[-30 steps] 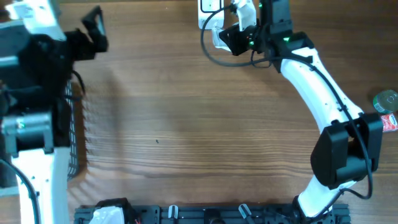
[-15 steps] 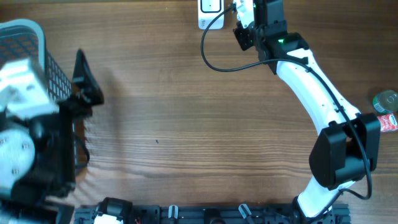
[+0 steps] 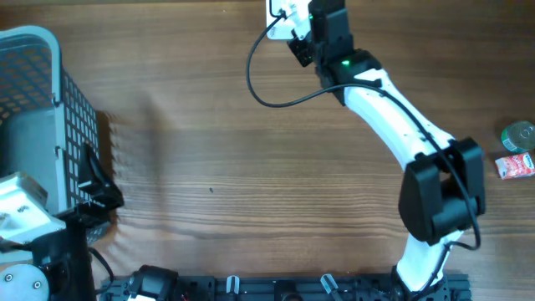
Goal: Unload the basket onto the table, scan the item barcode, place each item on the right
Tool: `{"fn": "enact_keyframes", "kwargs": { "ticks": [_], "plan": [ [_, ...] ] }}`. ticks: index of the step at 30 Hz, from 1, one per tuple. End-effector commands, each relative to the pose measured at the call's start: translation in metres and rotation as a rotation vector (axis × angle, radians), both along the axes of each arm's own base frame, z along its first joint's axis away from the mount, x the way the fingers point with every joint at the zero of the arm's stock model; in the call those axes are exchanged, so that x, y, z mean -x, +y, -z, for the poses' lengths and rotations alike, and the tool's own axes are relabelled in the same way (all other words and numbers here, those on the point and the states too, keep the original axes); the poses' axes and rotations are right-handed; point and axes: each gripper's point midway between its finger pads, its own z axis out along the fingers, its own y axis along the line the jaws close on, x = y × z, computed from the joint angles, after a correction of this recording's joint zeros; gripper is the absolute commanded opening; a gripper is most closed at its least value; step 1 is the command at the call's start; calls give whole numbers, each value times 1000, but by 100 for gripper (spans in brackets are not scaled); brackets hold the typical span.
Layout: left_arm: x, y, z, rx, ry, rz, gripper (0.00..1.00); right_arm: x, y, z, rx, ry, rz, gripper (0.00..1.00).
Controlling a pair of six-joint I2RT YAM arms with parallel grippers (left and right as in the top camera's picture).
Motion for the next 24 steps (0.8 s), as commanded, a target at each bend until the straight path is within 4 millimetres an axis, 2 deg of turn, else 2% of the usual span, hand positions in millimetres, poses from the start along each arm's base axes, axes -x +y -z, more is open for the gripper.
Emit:
{"fn": "enact_keyframes", "kwargs": {
  "ticks": [1, 6, 10, 12, 15, 18, 24],
  "plan": [
    [0, 0, 14, 4, 45, -3, 100, -15, -10, 2, 187, -75, 14, 5],
    [3, -1, 33, -24, 138, 11, 100, -28, -15, -4, 402, -175, 14, 5],
    [-4, -36, 37, -84, 169, 231, 100, -33, -11, -1, 481, -212, -15, 5],
    [-5, -40, 34, -77, 151, 253, 100, -34, -8, 3, 494, -213, -32, 5],
    [-5, -33, 31, -82, 144, 213, 100, -38, -3, 17, 497, -211, -42, 5],
    [-1, -17, 31, -97, 151, 121, 100, -42, 1, 35, 522, -206, -49, 5],
    [19, -6, 22, -51, 72, 76, 100, -46, 14, 41, 529, -244, -68, 5]
  ]
}}
